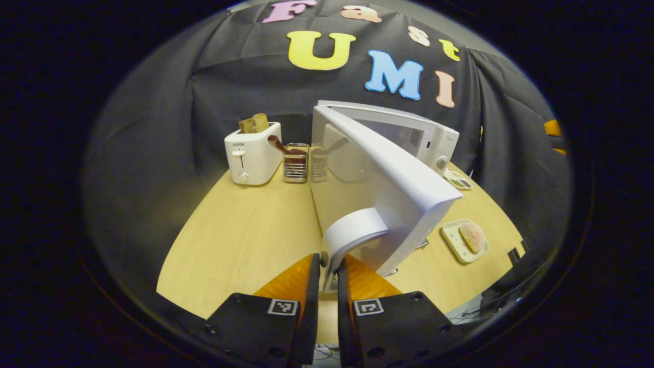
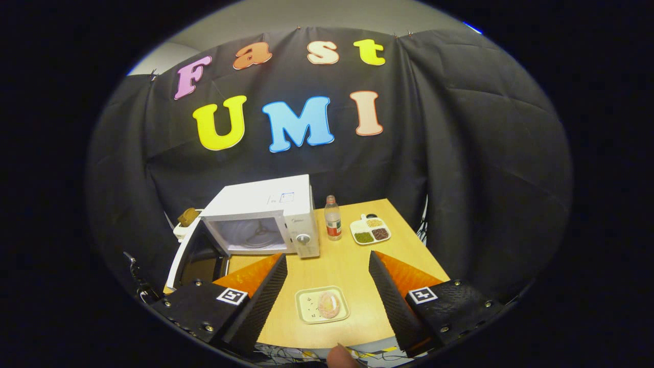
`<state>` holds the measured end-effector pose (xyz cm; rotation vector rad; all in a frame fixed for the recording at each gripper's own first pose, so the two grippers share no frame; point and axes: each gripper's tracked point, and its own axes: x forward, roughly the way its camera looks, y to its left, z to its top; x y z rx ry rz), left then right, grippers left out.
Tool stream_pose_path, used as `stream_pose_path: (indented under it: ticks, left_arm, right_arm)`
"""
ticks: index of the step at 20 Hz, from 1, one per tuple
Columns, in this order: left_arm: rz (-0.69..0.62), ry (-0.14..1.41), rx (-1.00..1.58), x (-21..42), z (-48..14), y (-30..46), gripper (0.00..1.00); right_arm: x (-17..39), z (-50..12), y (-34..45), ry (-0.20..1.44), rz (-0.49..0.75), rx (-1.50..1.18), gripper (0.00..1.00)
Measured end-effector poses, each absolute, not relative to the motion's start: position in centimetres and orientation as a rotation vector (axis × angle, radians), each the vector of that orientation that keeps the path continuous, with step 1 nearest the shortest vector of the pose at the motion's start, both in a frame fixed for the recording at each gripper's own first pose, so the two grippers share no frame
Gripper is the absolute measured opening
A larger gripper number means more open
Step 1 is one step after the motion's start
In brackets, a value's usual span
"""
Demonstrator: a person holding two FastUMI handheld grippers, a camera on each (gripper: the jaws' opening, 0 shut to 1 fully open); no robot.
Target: Open the microwave oven with the left hand, put the food in, and close the microwave oven.
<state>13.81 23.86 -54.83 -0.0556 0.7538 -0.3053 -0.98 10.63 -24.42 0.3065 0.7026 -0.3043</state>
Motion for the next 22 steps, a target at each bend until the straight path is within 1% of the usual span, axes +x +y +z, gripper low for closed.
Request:
stream_pose_path:
  ticks: [2,4,5,6,7,10,11,12,15,16,19,20,21,22]
  left_arm:
    - [-0.266,0.736,-0.057,13.4,-54.2,25.2,0.5]
    - [-0.257,0.752,-0.062,12.3,-53.9,25.5,0.76]
    - [-0.239,0.758,-0.048,11.8,-54.0,26.1,0.8]
    - [-0.218,0.758,-0.032,11.4,-53.6,26.7,0.8]
    - [-0.191,0.755,-0.02,10.8,-53.3,27.3,0.84]
    - [-0.099,0.751,-0.009,9.1,-52.2,28.4,0.83]
    - [-0.058,0.769,-0.006,8.5,-52.0,28.8,0.82]
    - [-0.025,0.783,-0.011,7.8,-51.6,28.8,0.84]
    - [0.044,0.824,-0.002,5.9,-50.7,27.9,0.84]
    - [0.076,0.832,0.022,5.6,-50.1,27.8,0.82]
    - [0.138,0.806,0.096,5.3,-47.6,27.5,0.86]
    - [0.157,0.808,0.121,5.0,-47.0,27.4,0.87]
    - [0.174,0.818,0.138,4.7,-46.8,27.2,0.92]
    - [0.187,0.834,0.141,4.3,-46.7,26.7,0.92]
  right_arm:
    - [-0.4,-25.8,11.4,0.726,-0.275,0.346,0.99]
    - [-0.4,-28.0,11.7,0.756,-0.272,0.373,0.99]
    - [-0.4,-29.3,12.0,0.779,-0.263,0.385,0.99]
    - [-0.5,-30.8,12.5,0.808,-0.241,0.4,0.99]
    - [-0.7,-32.1,12.7,0.836,-0.231,0.406,0.99]
    - [-0.5,-36.8,12.4,0.908,-0.196,0.415,0.97]
    - [-0.5,-38.4,12.5,0.944,-0.179,0.431,0.97]
    - [-0.6,-40.0,12.7,0.968,-0.16,0.452,0.97]
    - [-0.9,-45.0,12.7,1.045,-0.134,0.475,0.97]
    - [-1.3,-46.7,13.2,1.072,-0.113,0.486,0.97]
    - [-2.2,-51.0,13.6,1.134,-0.076,0.485,0.97]
    - [-2.4,-52.1,13.8,1.148,-0.063,0.478,0.97]
    - [-2.6,-53.0,13.9,1.162,-0.049,0.468,0.97]
    - [-2.8,-54.0,14.2,1.174,-0.031,0.458,0.97]
